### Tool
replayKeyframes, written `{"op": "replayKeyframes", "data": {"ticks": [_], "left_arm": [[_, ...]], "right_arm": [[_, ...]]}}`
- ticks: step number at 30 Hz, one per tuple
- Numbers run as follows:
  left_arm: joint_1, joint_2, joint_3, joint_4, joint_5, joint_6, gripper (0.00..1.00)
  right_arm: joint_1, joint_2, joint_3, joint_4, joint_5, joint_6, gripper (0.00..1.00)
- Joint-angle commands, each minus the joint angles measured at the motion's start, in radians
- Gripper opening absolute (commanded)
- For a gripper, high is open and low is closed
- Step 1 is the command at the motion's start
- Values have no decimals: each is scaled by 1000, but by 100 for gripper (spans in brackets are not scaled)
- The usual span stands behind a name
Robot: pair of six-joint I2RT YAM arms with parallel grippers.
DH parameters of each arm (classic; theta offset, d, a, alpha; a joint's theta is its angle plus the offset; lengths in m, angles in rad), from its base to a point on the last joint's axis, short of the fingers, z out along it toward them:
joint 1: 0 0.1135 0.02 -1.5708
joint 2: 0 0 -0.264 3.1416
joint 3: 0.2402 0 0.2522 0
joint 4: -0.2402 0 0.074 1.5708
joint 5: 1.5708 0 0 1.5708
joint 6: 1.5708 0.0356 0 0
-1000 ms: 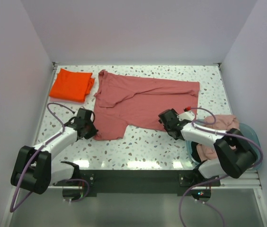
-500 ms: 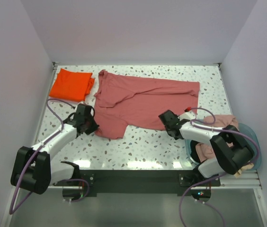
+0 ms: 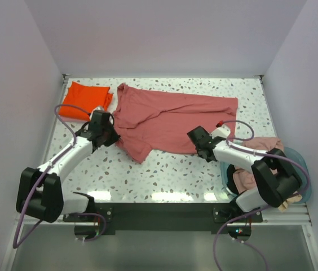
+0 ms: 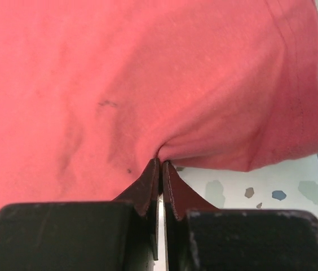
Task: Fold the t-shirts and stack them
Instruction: Fold the tshirt
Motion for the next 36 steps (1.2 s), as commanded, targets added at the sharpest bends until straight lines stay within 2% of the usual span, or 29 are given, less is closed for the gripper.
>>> {"op": "replayKeyframes", "data": {"ticks": [1, 13, 22, 31, 36], "left_arm": [[2, 40, 94, 8, -4, 27, 0], [14, 234, 335, 7, -11, 27, 0], [36, 419, 586, -13, -44, 24, 0], [53, 622, 814, -25, -85, 28, 0], [54, 715, 887, -13, -111, 33, 0]], "right_arm": [[-13, -11, 71, -34, 66, -72, 0], [-115, 126, 249, -22, -15, -265, 0], [-195, 248, 425, -14, -95, -443, 0], [-261, 394, 616, -48, -153, -518, 0], [-287, 449, 698, -54, -179, -546, 0]]}}
